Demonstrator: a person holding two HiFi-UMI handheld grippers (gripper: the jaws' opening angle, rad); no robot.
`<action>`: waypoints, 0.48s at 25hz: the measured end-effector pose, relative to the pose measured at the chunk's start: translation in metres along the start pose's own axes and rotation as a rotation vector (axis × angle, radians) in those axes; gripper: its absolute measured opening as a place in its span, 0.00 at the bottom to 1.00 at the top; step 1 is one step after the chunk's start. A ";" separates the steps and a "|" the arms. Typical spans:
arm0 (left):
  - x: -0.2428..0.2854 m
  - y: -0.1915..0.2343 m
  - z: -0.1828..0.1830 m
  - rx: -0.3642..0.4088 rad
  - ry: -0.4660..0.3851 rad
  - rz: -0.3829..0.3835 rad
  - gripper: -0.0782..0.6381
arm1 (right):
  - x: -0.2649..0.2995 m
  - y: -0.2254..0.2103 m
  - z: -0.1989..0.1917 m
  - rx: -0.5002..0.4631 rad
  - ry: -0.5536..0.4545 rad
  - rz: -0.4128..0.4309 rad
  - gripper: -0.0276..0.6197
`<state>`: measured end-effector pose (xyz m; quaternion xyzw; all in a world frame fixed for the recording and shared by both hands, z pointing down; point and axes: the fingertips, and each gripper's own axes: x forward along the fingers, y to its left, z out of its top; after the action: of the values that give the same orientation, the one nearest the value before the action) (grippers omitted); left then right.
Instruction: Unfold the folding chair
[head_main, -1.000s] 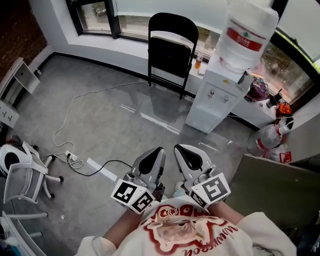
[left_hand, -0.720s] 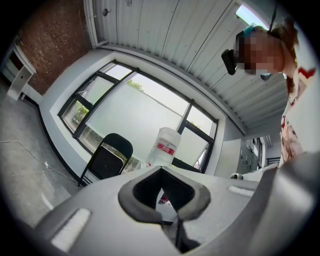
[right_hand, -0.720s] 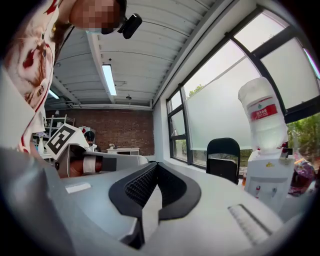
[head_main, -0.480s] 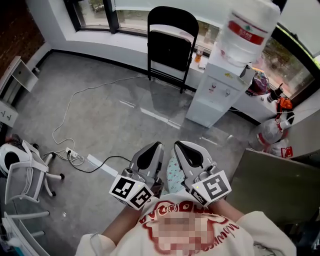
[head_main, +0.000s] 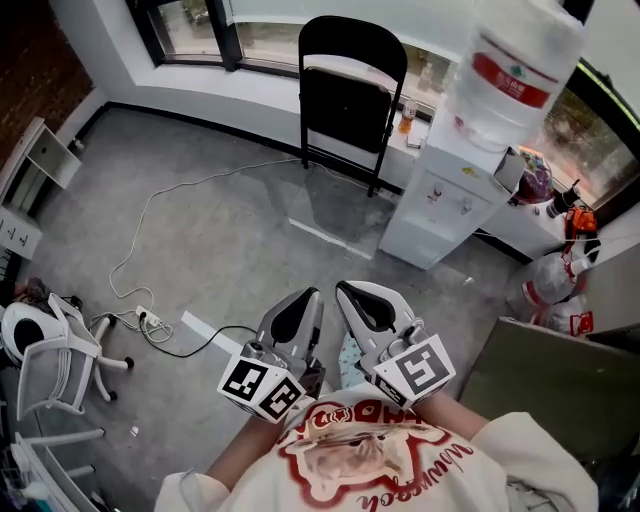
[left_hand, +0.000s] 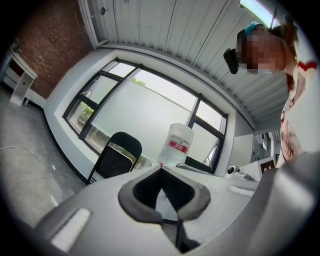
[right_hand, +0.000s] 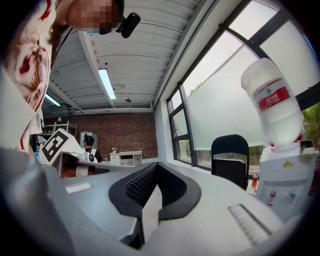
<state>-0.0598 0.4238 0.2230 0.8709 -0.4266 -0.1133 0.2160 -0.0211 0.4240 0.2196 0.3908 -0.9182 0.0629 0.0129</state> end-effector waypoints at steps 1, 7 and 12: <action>0.011 0.003 0.002 0.004 -0.001 -0.003 0.11 | 0.007 -0.012 0.001 0.002 0.000 0.000 0.08; 0.085 0.029 0.023 0.003 -0.011 0.001 0.11 | 0.049 -0.080 0.027 -0.013 -0.028 0.012 0.08; 0.136 0.038 0.035 0.018 -0.015 -0.002 0.11 | 0.074 -0.129 0.043 -0.001 -0.049 0.014 0.08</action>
<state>-0.0167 0.2859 0.2085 0.8724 -0.4283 -0.1162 0.2047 0.0213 0.2770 0.1958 0.3858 -0.9210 0.0533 -0.0097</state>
